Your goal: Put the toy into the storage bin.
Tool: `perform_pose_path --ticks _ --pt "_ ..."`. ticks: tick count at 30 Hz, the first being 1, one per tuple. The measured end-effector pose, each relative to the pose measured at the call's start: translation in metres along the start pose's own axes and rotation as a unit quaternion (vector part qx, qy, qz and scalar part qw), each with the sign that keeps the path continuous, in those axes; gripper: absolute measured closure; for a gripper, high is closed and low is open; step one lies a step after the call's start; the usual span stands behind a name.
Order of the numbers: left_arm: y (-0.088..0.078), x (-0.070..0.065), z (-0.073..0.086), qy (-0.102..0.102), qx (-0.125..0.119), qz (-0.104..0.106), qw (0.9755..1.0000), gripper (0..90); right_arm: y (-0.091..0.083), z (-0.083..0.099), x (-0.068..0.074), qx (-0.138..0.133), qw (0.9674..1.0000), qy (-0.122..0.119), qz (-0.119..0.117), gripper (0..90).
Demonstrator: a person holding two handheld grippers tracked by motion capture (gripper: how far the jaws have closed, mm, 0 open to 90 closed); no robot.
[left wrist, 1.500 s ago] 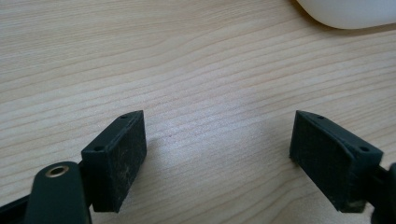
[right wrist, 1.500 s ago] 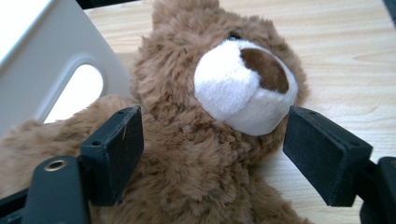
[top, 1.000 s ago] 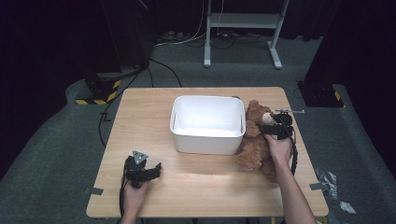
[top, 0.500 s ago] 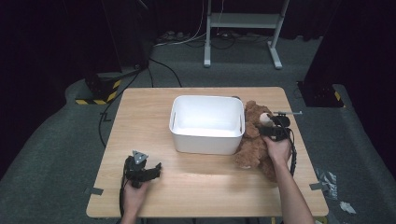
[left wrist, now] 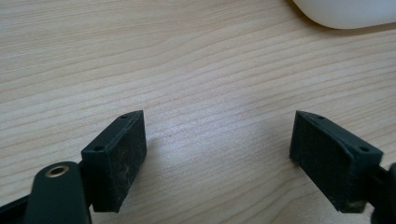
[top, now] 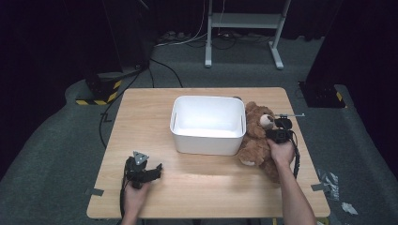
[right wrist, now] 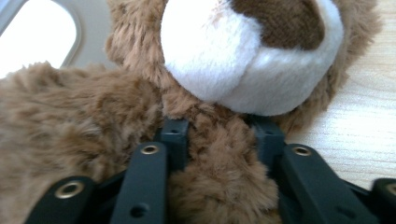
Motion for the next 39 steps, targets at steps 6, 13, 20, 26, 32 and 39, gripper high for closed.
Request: perform_pose_path --ticks 6,13,20,26,32,39 --pt "0.0 0.0 0.0 0.001 0.0 0.001 1.0 18.7 -0.005 -0.001 0.003 -0.013 0.9997 -0.005 -0.017 73.8" --pt "0.0 0.0 0.0 0.001 0.0 0.001 1.0 18.6 -0.019 -0.004 0.012 -0.055 0.9979 -0.023 -0.024 76.3" --pt "0.0 0.0 0.0 0.001 0.0 0.001 1.0 18.6 -0.037 -0.008 0.015 -0.086 0.9956 -0.03 -0.023 77.3" --pt "0.0 0.0 0.0 0.001 0.0 0.001 1.0 18.6 -0.052 -0.01 0.014 -0.112 0.9925 -0.045 -0.019 77.6" --pt "0.0 0.0 0.0 0.001 0.0 0.001 1.0 18.7 -0.063 -0.008 0.011 -0.138 0.9892 -0.047 -0.01 77.9" --pt "0.0 0.0 0.0 0.001 0.0 0.001 1.0 18.7 -0.073 -0.007 0.012 -0.151 0.9872 -0.047 -0.016 78.0"
Point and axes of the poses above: each handheld gripper's, and its own axes: y roughly forward along the jaws, z roughly out of its underside, x roughly to its left, the point moved 8 cm from there along y, roughly forward along the jaws, and after that the axes turned 2 degrees about z, right-handed, at the moved point
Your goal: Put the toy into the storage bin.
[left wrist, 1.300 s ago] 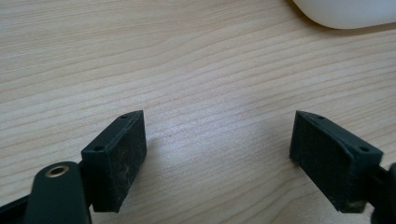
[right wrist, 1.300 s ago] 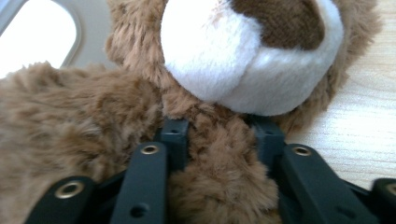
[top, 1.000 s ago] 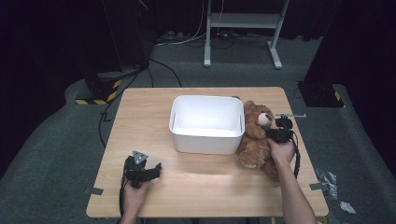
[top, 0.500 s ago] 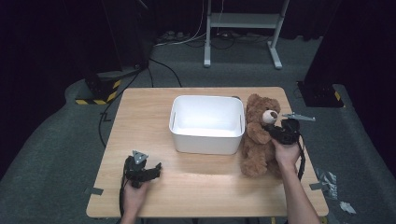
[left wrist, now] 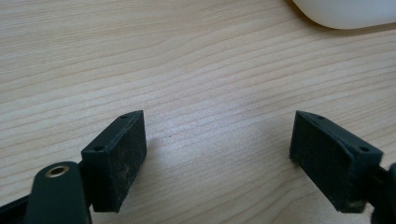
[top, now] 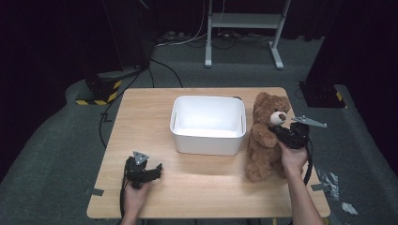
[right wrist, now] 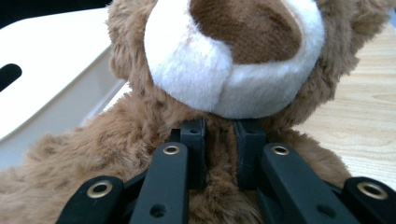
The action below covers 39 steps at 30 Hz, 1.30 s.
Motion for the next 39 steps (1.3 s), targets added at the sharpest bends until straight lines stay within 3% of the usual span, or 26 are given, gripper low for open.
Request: perform_pose_path --ticks 22,39 --pt "0.0 0.0 0.0 -0.001 0.0 0.0 1.0 18.7 -0.03 -0.009 0.008 -0.042 0.999 -0.007 -0.016 78.2" --pt "0.0 -0.001 0.0 -0.004 -0.001 0.0 1.0 18.7 -0.056 -0.017 0.013 -0.054 0.9979 -0.021 -0.03 78.2"
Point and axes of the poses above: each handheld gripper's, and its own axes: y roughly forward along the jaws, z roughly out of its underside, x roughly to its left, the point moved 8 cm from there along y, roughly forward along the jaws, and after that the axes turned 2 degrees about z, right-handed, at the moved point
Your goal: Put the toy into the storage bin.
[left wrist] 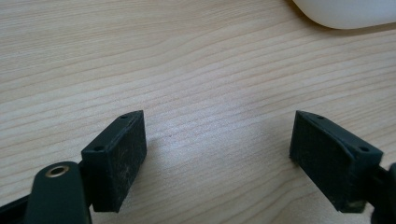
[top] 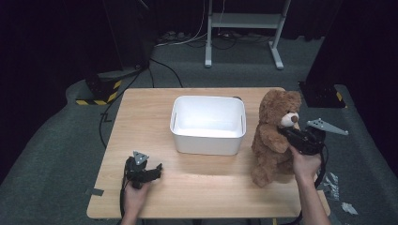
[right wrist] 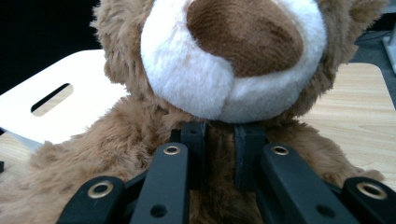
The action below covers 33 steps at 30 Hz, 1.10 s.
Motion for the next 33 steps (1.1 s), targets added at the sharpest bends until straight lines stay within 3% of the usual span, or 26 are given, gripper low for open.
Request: perform_pose_path --ticks 24,33 --pt "0.0 0.0 0.0 0.0 0.0 0.0 1.0 18.7 -0.02 -0.018 0.021 -0.014 0.9994 -0.012 -0.028 78.0" --pt "0.0 0.0 0.0 0.0 0.0 0.0 1.0 18.7 -0.02 -0.023 0.028 -0.019 0.9989 -0.011 -0.042 78.2"
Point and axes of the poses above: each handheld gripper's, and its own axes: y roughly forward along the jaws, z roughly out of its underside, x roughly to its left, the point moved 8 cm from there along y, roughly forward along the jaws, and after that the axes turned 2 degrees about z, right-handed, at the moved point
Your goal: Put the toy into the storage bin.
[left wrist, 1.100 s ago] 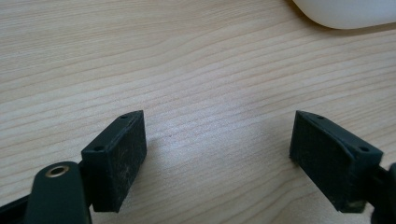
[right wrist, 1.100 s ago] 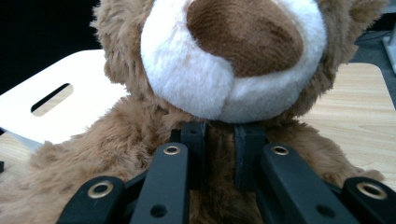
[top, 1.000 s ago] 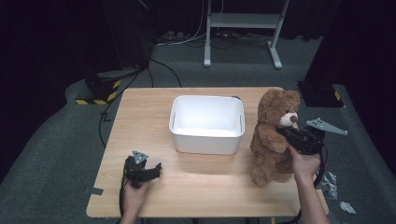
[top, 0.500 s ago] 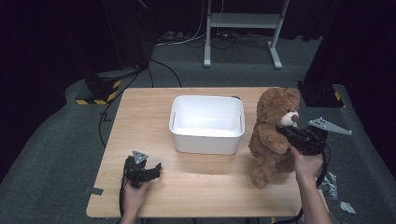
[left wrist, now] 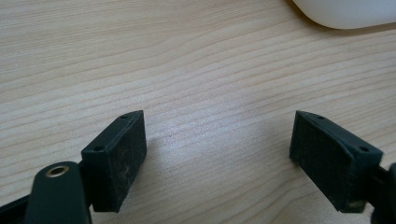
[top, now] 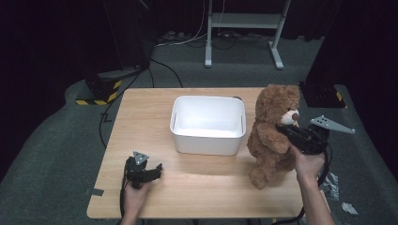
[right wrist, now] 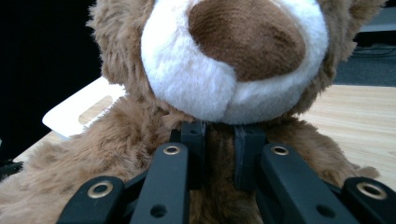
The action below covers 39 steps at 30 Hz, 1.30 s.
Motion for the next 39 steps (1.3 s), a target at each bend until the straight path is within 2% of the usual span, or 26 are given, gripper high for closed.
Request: perform_pose_path --ticks 25,31,39 --pt "0.0 0.0 0.0 0.0 0.0 0.0 1.0 18.7 -0.015 -0.033 0.031 -0.015 0.9988 -0.024 -0.04 78.3" --pt "0.0 0.0 0.0 0.0 0.0 0.0 1.0 18.7 -0.017 -0.037 0.033 -0.018 0.9984 -0.015 -0.05 78.3" --pt "0.0 0.0 0.0 0.0 0.0 0.0 1.0 18.7 -0.018 -0.041 0.039 -0.021 0.9978 -0.016 -0.061 78.3"
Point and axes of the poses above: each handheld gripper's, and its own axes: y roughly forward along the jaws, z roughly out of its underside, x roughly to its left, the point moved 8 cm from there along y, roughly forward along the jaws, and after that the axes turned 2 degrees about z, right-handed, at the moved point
